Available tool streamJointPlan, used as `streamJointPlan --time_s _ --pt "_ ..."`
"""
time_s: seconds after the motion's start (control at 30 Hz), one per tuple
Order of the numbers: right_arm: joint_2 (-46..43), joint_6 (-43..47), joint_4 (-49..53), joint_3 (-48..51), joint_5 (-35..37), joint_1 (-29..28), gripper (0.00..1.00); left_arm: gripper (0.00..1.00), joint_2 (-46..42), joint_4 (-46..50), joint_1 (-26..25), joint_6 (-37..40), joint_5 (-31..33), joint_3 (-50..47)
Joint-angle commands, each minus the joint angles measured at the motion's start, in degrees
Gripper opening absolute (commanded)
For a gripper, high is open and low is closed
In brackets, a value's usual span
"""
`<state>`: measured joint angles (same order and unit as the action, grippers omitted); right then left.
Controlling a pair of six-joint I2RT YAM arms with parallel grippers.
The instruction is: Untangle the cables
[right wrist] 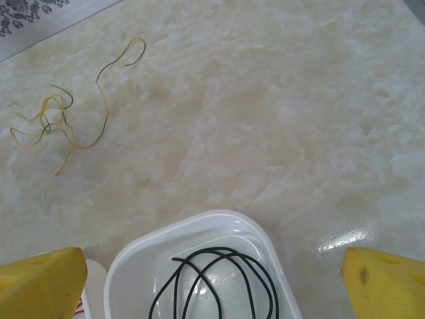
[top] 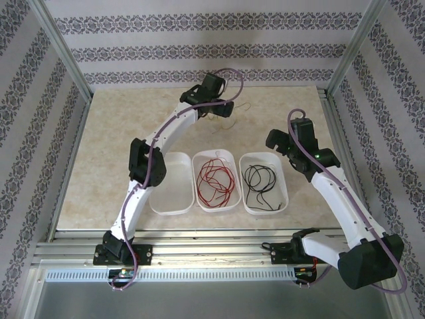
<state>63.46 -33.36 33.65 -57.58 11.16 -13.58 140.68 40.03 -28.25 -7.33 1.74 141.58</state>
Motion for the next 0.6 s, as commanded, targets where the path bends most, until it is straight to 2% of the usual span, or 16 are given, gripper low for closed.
streamJointPlan --time_s 0.0,0.13,0.3,0.57 --pt "-0.68 -1.49 0.81 0.91 1.50 0.66 0.98 0.88 2.55 1.79 2.15 -2.19 -3.06 5.40" --pt "0.29 -1.81 0.46 0.80 0.93 0.76 0.98 0.84 4.80 -2.25 4.43 -5.74 -8.08 5.29" --pt "1.52 -2.08 0.43 0.27 -0.03 0.73 0.98 0.80 7.59 -3.65 6.26 -9.62 -9.06 5.42" --pt "2.30 -2.34 -0.42 0.36 -0.59 0.69 0.98 0.77 10.80 -2.15 6.90 -11.66 -10.26 5.44"
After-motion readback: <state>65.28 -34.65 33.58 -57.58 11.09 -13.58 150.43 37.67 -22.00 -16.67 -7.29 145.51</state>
